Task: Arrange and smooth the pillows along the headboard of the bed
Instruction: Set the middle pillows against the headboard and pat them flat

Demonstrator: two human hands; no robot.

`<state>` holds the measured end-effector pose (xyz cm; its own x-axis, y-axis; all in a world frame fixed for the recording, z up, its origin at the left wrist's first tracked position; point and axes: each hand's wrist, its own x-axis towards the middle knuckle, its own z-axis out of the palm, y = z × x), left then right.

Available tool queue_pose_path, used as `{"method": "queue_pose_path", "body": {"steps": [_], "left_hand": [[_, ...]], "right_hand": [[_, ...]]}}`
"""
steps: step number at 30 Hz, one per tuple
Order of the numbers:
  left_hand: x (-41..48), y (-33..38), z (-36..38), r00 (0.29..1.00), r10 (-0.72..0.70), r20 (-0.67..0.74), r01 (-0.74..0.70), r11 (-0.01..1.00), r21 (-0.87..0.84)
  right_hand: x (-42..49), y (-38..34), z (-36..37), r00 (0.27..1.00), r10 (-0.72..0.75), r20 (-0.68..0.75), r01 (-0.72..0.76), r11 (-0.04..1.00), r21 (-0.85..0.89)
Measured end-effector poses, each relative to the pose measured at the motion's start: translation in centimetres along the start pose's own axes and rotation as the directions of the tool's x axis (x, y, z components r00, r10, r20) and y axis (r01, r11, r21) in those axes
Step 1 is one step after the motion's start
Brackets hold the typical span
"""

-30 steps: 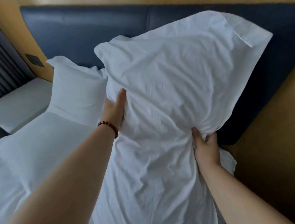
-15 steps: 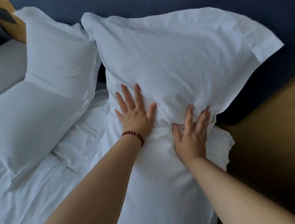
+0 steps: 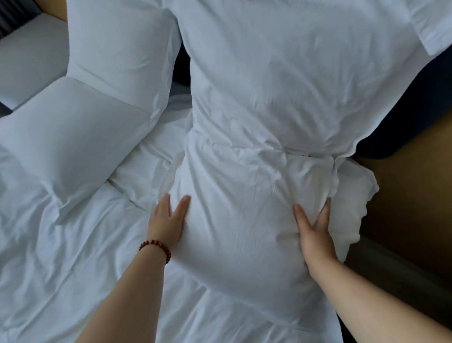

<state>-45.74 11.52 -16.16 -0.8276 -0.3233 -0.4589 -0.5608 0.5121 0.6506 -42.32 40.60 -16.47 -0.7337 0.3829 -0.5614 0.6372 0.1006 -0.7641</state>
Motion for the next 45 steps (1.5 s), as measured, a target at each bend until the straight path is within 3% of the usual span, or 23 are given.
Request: {"method": "queue_pose_path", "body": {"steps": [3, 7, 10, 15, 17, 20, 22, 26, 29, 31, 35, 38, 42, 45], "left_hand": [[-0.1, -3.0, -0.5, 0.979, -0.199, -0.045, 0.193, 0.974, -0.116], [-0.5, -3.9, -0.7, 0.926, -0.312, -0.212, 0.307, 0.950, -0.055], [-0.1, -4.6, -1.0, 0.944, -0.321, -0.082, 0.290, 0.920, -0.264], [0.9, -5.4, -2.3, 0.933, -0.301, 0.195, 0.359, 0.782, -0.509], [0.6, -4.9, -2.5, 0.929, -0.286, 0.233, 0.367, 0.780, -0.506], [0.6, -3.6, -3.2, 0.970, -0.205, 0.133, 0.244, 0.846, -0.474], [0.6, -1.8, -4.5, 0.988, -0.149, 0.030, 0.148, 0.891, -0.430], [1.5, 2.0, -8.5, 0.986, 0.007, -0.166, -0.035, 0.986, -0.165], [3.0, 1.1, -11.1, 0.966, 0.013, -0.257, -0.017, 1.000, -0.015], [3.0, -0.8, -10.9, 0.972, -0.027, -0.232, 0.053, 0.993, 0.109], [0.8, -1.9, -6.7, 0.973, -0.103, -0.206, 0.131, 0.983, 0.126], [-2.1, 0.5, -3.0, 0.980, 0.023, -0.195, 0.039, 0.951, 0.307], [-5.4, 2.2, 1.5, 0.960, 0.271, -0.065, -0.206, 0.847, 0.489], [-5.2, 1.0, 3.1, 0.968, 0.248, 0.026, -0.216, 0.782, 0.584]], "right_hand": [[-1.4, 1.3, -0.1, 0.983, 0.183, -0.002, -0.181, 0.973, 0.146], [-3.0, 2.6, -0.4, 0.951, 0.309, 0.014, -0.308, 0.940, 0.145], [-4.0, 3.0, -1.4, 0.954, 0.298, 0.037, -0.300, 0.948, 0.108], [-5.6, 4.2, -1.9, 0.943, 0.317, 0.103, -0.325, 0.942, 0.081], [-5.8, 4.0, -1.5, 0.930, 0.336, 0.150, -0.354, 0.928, 0.117], [-5.8, 2.9, -0.4, 0.949, 0.271, 0.161, -0.299, 0.936, 0.187], [-5.8, 2.5, 0.8, 0.954, 0.248, 0.167, -0.280, 0.938, 0.204], [-5.9, 1.9, 5.3, 0.962, 0.249, 0.109, -0.265, 0.951, 0.160], [-5.5, 1.1, 8.5, 0.966, 0.241, 0.097, -0.250, 0.964, 0.091], [-4.9, 1.6, 9.4, 0.959, 0.271, 0.085, -0.275, 0.961, 0.032], [-4.9, 2.4, 8.6, 0.962, 0.273, 0.027, -0.272, 0.962, -0.026], [-5.1, 2.5, 7.9, 0.974, 0.226, -0.014, -0.226, 0.974, 0.013], [-3.8, 2.1, 6.9, 0.997, -0.040, -0.071, 0.041, 0.999, 0.015], [-2.7, 1.4, 5.8, 0.993, -0.108, -0.050, 0.109, 0.994, 0.010]]}}
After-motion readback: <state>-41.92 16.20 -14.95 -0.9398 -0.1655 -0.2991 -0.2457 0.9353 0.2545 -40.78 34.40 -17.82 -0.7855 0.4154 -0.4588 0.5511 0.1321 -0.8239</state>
